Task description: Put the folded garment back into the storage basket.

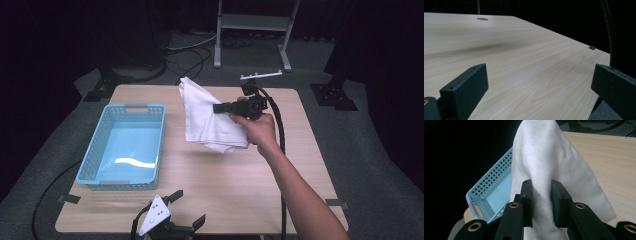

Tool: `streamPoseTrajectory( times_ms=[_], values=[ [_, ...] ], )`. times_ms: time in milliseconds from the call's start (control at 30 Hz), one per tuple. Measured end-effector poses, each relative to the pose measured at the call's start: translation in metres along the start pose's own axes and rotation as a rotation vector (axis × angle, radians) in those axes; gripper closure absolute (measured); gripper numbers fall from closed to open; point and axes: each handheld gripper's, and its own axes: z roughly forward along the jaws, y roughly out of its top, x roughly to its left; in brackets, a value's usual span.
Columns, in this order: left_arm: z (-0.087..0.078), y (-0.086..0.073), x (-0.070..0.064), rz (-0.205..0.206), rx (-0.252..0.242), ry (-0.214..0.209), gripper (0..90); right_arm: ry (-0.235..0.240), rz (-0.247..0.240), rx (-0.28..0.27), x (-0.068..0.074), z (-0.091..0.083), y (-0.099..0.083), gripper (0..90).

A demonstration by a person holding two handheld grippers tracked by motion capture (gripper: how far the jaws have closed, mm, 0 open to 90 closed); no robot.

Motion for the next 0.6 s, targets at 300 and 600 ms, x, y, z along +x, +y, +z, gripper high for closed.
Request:
streamPoseTrajectory(
  times_ms=[300, 600],
  values=[
    [0.0, 0.0, 0.0, 0.003, 0.0, 0.001, 0.6, 0.018, 0.0, 0.015, 0.005, 0.013, 0.002, 74.0],
    [0.0, 0.001, -0.001, 0.007, -0.005, 0.001, 0.6, 0.029, -0.003, 0.026, 0.014, 0.025, 0.009, 74.0]
  ],
)
